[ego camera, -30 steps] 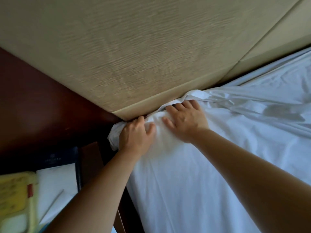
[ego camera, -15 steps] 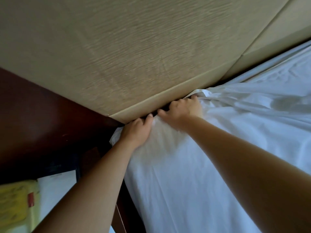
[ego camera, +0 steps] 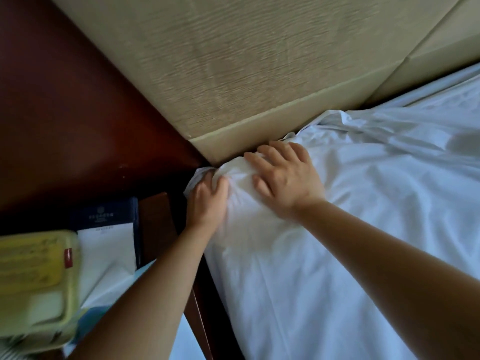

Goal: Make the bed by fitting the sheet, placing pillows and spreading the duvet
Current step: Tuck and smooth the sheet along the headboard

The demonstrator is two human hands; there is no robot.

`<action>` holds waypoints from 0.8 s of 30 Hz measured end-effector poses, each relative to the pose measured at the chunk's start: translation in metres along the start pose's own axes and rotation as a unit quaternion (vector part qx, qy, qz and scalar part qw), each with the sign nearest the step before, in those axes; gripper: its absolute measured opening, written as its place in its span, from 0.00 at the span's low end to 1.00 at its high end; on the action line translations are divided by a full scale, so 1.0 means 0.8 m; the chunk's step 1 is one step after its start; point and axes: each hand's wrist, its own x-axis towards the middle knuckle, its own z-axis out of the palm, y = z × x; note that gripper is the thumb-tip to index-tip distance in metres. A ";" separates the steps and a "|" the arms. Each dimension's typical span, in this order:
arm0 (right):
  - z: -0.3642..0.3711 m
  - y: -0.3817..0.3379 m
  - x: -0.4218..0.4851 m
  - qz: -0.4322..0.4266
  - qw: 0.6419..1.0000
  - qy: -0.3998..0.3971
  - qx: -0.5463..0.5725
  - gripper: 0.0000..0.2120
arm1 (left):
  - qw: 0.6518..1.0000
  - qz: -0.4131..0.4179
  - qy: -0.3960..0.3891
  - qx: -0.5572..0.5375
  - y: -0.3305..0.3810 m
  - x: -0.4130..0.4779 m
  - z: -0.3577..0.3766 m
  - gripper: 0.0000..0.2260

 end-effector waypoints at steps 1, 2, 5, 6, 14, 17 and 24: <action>0.001 0.001 0.000 0.001 1.000 0.003 -0.005 0.22 | 0.999 -0.024 -0.021 0.000 0.004 0.007 -0.002 0.17; 0.002 0.002 -0.001 0.004 1.000 0.002 -0.008 0.22 | 0.998 -0.049 -0.045 0.008 0.006 0.012 -0.002 0.17; 0.000 0.002 0.000 0.011 1.000 -0.015 -0.004 0.24 | 0.990 -0.092 -0.095 0.047 0.009 0.026 -0.006 0.19; 0.000 0.001 0.001 0.010 1.000 -0.016 -0.004 0.24 | 0.987 -0.107 -0.114 0.035 0.010 0.034 -0.009 0.20; -0.001 -0.002 -0.001 0.042 0.999 -0.004 0.006 0.25 | 0.983 -0.163 -0.081 0.014 0.007 0.048 -0.007 0.21; -0.007 -0.001 -0.018 0.083 0.996 0.026 0.017 0.24 | 0.993 -0.030 0.020 0.115 0.001 -0.003 0.000 0.25; -0.040 0.059 -0.148 0.109 0.993 0.051 0.006 0.23 | 0.949 0.243 0.049 0.197 0.013 -0.082 0.039 0.27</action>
